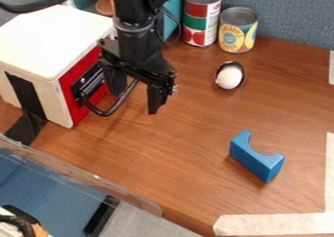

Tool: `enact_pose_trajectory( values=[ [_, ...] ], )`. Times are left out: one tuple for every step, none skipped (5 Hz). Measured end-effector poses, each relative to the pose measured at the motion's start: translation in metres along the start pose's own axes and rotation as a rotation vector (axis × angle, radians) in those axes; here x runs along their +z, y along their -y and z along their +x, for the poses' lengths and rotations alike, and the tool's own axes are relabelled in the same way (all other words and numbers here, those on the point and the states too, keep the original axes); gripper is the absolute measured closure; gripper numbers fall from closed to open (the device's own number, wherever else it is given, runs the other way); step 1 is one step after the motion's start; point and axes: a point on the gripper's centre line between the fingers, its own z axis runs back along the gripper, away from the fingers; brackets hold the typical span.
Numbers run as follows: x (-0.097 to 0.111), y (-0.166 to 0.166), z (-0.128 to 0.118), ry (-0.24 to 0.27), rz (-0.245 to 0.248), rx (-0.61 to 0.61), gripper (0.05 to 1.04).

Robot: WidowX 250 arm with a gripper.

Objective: Open the drawer

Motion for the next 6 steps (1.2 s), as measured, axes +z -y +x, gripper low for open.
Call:
enact_pose_trajectory(
  values=[
    [-0.002,-0.004,0.007,0.027,0.073,0.006,0.083],
    [-0.008,-0.005,0.008,0.034,0.116,-0.008,0.083],
    [-0.016,-0.004,0.012,0.028,0.15,-0.027,0.083],
    [-0.029,-0.004,0.013,0.009,0.155,-0.041,0.083],
    [-0.039,-0.01,0.013,-0.018,0.154,-0.037,0.083],
    [-0.042,-0.014,0.019,-0.013,0.153,-0.035,0.083]
  ],
)
